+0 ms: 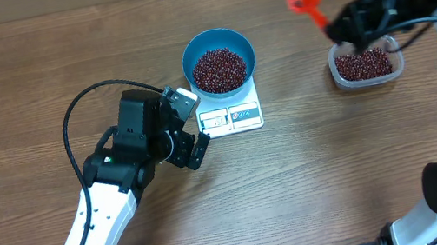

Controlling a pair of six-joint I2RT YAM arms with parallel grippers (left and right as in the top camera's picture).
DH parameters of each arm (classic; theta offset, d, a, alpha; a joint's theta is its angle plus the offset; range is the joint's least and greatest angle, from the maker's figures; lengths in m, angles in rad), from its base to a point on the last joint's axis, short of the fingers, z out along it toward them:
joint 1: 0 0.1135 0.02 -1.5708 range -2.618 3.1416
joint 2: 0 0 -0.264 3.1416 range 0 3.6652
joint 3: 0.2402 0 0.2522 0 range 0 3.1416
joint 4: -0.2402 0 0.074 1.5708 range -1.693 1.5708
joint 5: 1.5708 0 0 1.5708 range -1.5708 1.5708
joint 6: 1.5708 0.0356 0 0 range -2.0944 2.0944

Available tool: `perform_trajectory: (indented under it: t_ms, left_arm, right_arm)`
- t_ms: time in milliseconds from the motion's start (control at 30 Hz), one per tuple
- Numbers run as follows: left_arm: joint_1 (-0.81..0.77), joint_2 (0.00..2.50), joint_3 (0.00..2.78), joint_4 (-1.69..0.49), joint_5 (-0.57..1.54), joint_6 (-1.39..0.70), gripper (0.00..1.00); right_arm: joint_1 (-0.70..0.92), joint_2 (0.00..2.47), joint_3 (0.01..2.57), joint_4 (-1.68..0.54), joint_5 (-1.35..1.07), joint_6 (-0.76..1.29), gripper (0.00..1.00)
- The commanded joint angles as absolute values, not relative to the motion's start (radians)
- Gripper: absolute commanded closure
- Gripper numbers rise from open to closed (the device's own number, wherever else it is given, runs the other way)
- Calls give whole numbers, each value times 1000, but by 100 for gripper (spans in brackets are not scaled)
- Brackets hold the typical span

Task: Scoop item into bowl and weigh 150g on scale
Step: 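Lower the red scoop into the clear bean tub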

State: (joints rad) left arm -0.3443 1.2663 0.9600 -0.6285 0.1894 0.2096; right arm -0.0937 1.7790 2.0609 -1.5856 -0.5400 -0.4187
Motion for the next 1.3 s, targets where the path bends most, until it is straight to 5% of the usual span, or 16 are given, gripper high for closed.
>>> perform_trajectory:
  t_ms: [0, 633, 1267]
  left_arm:
    - [-341, 1272, 958, -628, 183, 198, 0]
    - [-341, 1272, 958, -627, 183, 198, 1]
    - [-341, 1272, 958, -627, 183, 198, 0]
  right_arm:
    - [-179, 1747, 2088, -1632, -560, -427, 96]
    - [-278, 1768, 1800, -1556, -153, -129, 96]
    - [-62, 1779, 1758, -1548, 318, 1, 96]
